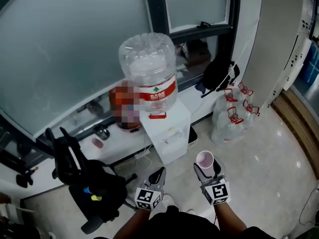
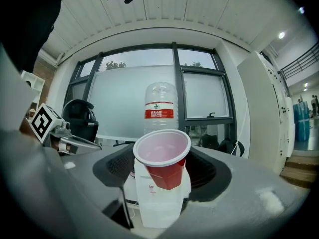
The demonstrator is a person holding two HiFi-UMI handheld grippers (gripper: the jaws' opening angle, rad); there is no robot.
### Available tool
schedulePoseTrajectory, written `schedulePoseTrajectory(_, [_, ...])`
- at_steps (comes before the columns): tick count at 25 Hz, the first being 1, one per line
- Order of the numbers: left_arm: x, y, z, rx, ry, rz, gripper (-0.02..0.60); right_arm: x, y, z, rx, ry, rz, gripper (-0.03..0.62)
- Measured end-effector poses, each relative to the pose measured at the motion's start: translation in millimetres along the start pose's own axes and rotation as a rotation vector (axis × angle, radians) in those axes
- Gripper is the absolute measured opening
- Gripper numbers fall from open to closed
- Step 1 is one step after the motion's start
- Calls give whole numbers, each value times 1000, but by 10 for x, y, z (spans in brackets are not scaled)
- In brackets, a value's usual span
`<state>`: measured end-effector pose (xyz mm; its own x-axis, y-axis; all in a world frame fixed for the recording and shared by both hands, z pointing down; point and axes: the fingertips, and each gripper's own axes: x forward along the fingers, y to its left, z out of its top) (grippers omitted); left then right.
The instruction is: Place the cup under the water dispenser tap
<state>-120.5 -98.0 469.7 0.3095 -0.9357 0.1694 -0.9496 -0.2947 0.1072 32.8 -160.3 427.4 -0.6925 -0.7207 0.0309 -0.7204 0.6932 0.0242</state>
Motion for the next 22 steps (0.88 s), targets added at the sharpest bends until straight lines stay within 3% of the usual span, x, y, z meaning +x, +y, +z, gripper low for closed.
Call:
schedulePoseTrajectory(12, [77, 532, -138, -27, 31, -5, 17, 529, 224, -39, -21, 42, 20, 319])
schedulePoseTrajectory(22, [306, 567, -207, -49, 68, 9, 17, 708, 74, -211, -20, 83, 53, 319])
